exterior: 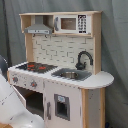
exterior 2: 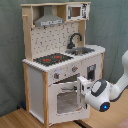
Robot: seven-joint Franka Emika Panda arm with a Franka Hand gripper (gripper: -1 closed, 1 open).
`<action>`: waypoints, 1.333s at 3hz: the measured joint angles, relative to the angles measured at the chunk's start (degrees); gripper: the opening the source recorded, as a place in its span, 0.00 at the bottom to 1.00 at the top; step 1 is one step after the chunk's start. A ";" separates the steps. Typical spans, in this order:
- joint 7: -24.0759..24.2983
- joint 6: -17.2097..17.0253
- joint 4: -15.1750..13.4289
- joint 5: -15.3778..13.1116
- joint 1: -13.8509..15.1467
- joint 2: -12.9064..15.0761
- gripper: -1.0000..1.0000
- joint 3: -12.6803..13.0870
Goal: Play with the kitchen
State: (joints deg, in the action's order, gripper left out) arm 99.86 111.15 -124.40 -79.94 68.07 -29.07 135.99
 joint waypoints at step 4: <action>-5.88 -10.47 10.51 13.31 0.04 -5.90 0.00 6.16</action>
State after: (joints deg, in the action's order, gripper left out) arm 93.98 100.68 -113.90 -66.63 68.11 -34.97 142.15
